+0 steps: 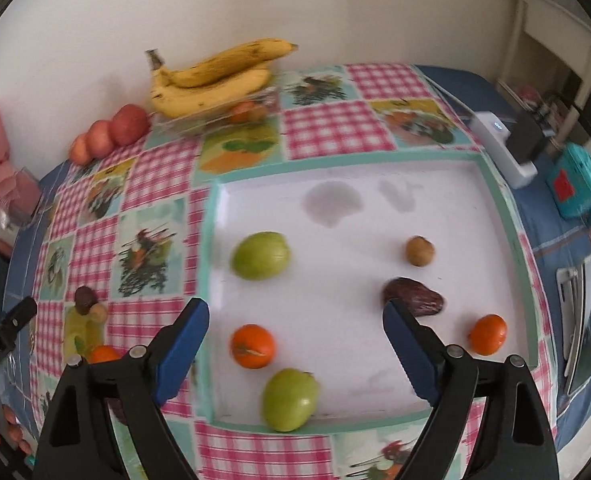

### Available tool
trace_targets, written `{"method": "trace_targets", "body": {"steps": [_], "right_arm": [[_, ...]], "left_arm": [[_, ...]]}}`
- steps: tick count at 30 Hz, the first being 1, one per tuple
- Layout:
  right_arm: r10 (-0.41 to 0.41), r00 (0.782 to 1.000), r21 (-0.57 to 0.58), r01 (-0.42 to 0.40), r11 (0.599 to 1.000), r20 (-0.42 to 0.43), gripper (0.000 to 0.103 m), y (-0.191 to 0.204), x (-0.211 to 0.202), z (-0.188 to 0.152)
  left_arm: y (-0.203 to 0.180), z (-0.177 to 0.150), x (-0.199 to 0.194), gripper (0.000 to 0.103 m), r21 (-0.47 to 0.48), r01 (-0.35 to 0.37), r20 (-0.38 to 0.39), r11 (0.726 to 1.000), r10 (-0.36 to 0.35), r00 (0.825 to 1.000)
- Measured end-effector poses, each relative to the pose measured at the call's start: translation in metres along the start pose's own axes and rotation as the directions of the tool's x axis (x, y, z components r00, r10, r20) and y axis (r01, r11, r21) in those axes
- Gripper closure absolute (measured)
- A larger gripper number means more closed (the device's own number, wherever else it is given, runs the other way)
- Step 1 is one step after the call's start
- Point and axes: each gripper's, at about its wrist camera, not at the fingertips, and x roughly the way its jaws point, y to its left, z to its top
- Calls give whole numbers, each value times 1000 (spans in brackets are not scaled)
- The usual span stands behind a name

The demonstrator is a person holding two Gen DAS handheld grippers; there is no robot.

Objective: Organize fruits
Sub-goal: 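Move both open tools back toward the fruits on the tablecloth, then grasp an orange with the right tool while the left tool grasps the wrinkled dark passion fruit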

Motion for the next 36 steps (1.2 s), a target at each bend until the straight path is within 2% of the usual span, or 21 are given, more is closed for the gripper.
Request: {"method": "trace_targets", "body": {"steps": [4, 7, 10, 16, 20, 31, 36], "right_arm": [[43, 999, -37, -44, 998, -24, 14, 27, 1, -2], [61, 997, -68, -64, 996, -41, 14, 49, 2, -5], [75, 996, -104, -80, 991, -51, 14, 69, 2, -7], [137, 987, -141, -149, 979, -89, 14, 107, 10, -13], [117, 986, -190, -138, 972, -118, 14, 129, 21, -21], [132, 965, -296, -197, 935, -226, 14, 187, 54, -47], [107, 963, -318, -185, 930, -247, 15, 197, 66, -54]], "left_arm": [[25, 1, -3, 1, -48, -31, -2, 998, 31, 1000], [43, 0, -2, 1, -88, -19, -13, 996, 18, 1000], [56, -3, 3, 1, -120, -2, -40, 993, -3, 999], [72, -12, 21, 1, -146, -21, -106, 989, 5, 994], [80, -14, 29, 1, -181, -42, -125, 983, 20, 992], [85, -14, 50, 1, -193, -45, -159, 980, 14, 987], [87, -16, 61, 1, -211, -49, -187, 976, 9, 982]]}}
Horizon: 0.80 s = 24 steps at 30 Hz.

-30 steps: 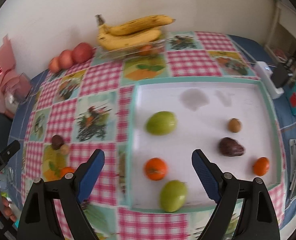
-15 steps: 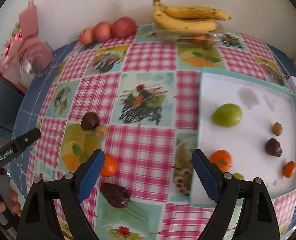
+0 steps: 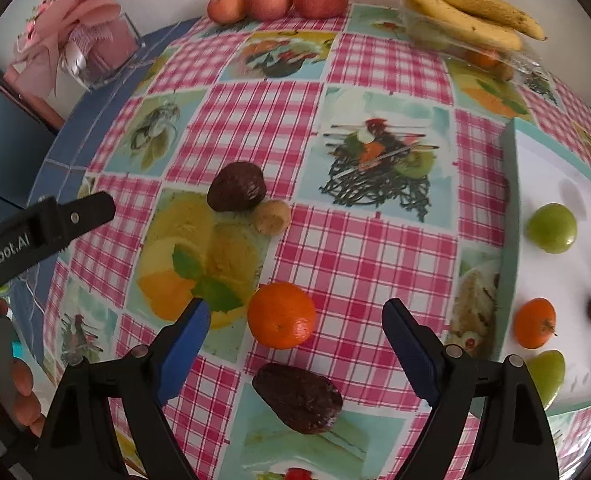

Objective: Organize fruits
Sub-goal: 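Grasp an orange with the right tool while the left tool grasps the wrinkled dark passion fruit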

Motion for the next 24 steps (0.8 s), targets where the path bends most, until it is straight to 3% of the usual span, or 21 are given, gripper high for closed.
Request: {"method": "trace_targets", "body": {"steps": [1, 3, 7, 11, 15, 24], "right_arm": [[-4, 1000, -3, 4, 1000, -6, 16, 1, 3, 0], [-8, 1000, -12, 8, 1000, -14, 31, 4, 7, 0], [-13, 999, -29, 12, 999, -30, 36, 10, 14, -1], [-2, 999, -45, 1, 999, -35, 53, 15, 16, -2], [3, 1000, -38, -4, 999, -31, 62, 14, 15, -1], [28, 1000, 18, -28, 999, -7, 63, -7, 1, 1]], "left_arm": [[0, 0, 2, 1, -4, 2, -3, 1000, -2, 1000], [-1, 0, 5, 1, -12, 8, -7, 1000, -8, 1000], [-4, 2, 8, 1, -24, 28, -7, 999, -28, 1000], [-7, 3, 8, 1, -29, 48, -5, 998, -49, 999], [-13, 5, 9, 1, -23, 53, -4, 998, -53, 999], [-32, 9, 15, 2, -4, 96, -8, 995, -96, 995]]}}
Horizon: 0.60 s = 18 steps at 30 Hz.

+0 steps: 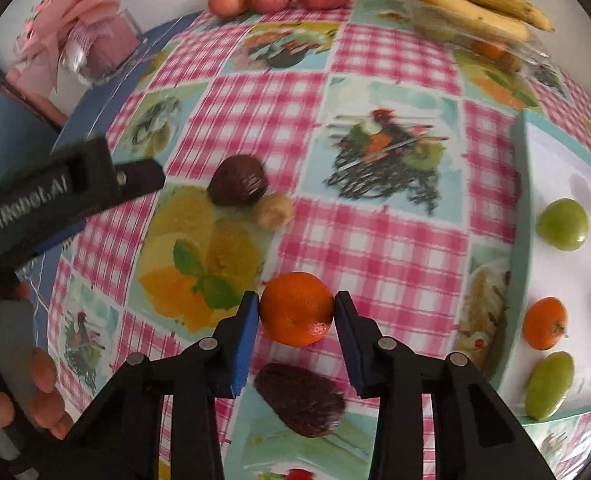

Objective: Organize fruits
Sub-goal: 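Grasp an orange with the right tool while the left tool grasps the wrinkled dark passion fruit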

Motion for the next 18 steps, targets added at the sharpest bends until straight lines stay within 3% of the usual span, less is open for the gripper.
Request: {"method": "trace_targets", "body": {"steps": [4, 8, 12, 18], "right_arm": [[-42, 999, 63, 40, 997, 33, 63, -25, -13, 5], [-63, 997, 117, 57, 991, 53, 63, -47, -24, 8], [-40, 996, 165, 27, 986, 78, 63, -60, -35, 7], [-41, 994, 182, 23, 983, 97, 63, -67, -45, 7]], "left_arm": [[-17, 0, 9, 5, 29, 38, -6, 999, -37, 999], [-28, 2, 18, 17, 31, 76, -17, 997, -76, 997], [-32, 5, 30, 27, -10, 167, -48, 986, -168, 985], [-44, 4, 43, 36, 1, 152, -60, 988, -152, 987]]}}
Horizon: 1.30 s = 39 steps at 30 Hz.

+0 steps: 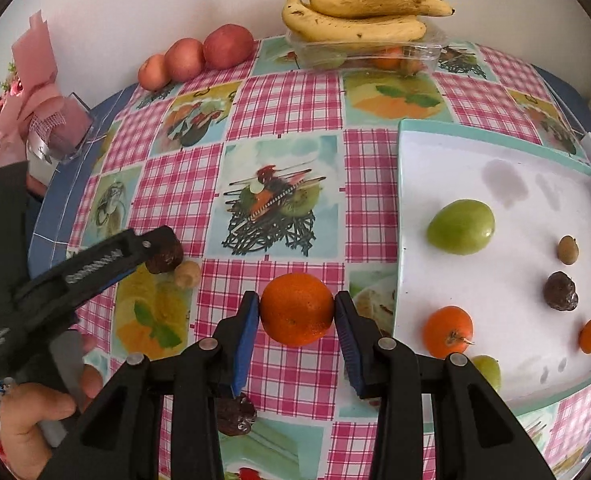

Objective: Organize fruits
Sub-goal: 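Grasp an orange with the right tool while the left tool grasps the wrinkled dark passion fruit, then carry the orange and passion fruit into the white tray and release both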

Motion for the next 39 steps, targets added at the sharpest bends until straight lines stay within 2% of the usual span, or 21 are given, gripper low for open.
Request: {"method": "trace_targets", "body": {"steps": [3, 7, 12, 21, 30, 35, 39], "right_arm": [[1, 1000, 4, -1, 1000, 5, 63, -2, -2, 0], [6, 1000, 8, -6, 1000, 13, 63, -4, -5, 0], [15, 1000, 15, -15, 1000, 26, 63, -7, -10, 2], [22, 998, 51, -25, 998, 56, 63, -24, -21, 4], [-73, 994, 202, 54, 978, 85, 63, -98, -38, 4], [-156, 983, 303, 119, 946, 99, 63, -148, -54, -2], [-213, 971, 377, 158, 912, 108, 63, -184, -66, -8]], "left_arm": [[2, 1, 0, 42, -13, -1, 8, 1000, 1, 1000], [3, 1, -1, 55, -17, 12, 10, 1000, -12, 1000], [2, 0, -9, 56, -9, -4, 28, 1000, 4, 1000], [-21, 4, -56, 56, 43, -19, 136, 999, 13, 991], [-70, -10, -90, 56, 136, 16, 205, 991, -44, 978], [-104, -25, -96, 56, 204, 53, 202, 978, -95, 975], [-136, -38, -88, 56, 273, 68, 168, 960, -117, 979]]}}
